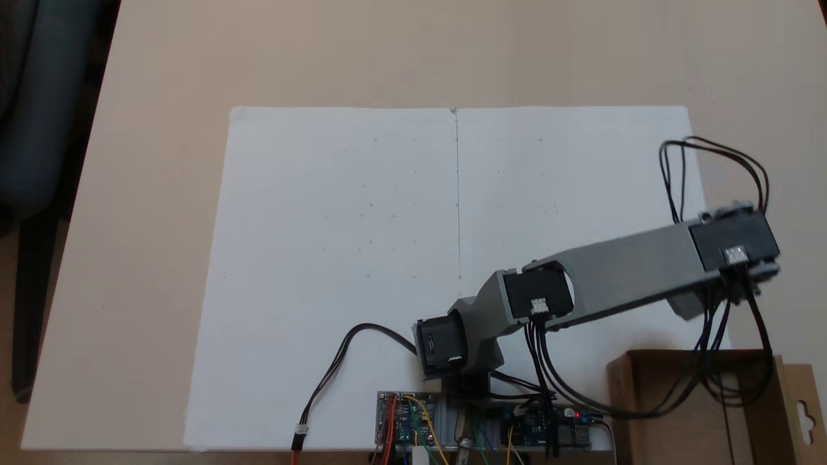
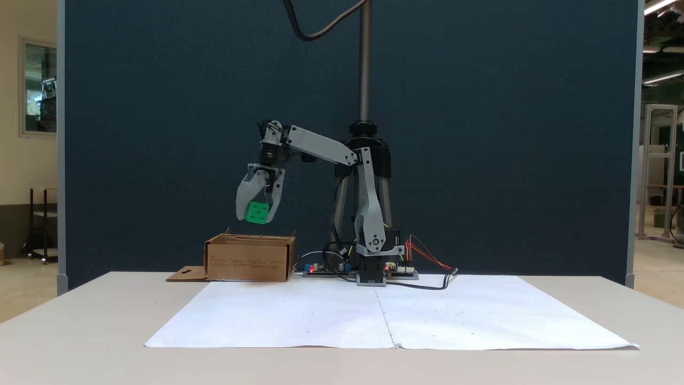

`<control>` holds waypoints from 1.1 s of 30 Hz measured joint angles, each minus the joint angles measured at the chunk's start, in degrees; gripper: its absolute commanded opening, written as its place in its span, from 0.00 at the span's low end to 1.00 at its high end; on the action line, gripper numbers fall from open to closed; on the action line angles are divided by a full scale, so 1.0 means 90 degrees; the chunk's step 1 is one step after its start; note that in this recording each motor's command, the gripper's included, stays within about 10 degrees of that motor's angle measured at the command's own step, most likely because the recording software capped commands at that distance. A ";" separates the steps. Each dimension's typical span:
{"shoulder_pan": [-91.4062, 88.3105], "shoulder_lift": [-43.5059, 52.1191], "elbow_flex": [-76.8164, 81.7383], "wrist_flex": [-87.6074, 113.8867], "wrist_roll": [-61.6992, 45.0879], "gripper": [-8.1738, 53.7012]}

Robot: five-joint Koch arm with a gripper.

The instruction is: Grasp a green dice and put it in the bin.

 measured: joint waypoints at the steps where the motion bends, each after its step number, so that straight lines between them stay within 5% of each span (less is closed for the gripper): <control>1: 0.0264 -0.0078 0.0000 -0.0029 -0.0010 0.33; 23: 0.2422 -0.0791 0.0010 -0.0811 -0.0127 0.33; 25: 0.2422 -0.0791 0.0010 -0.0811 -0.0137 0.66; 29: 0.2422 -0.0791 0.0010 -0.0811 -0.0186 0.85; 33: 0.2422 -0.0781 0.0010 -0.0811 -0.0186 0.84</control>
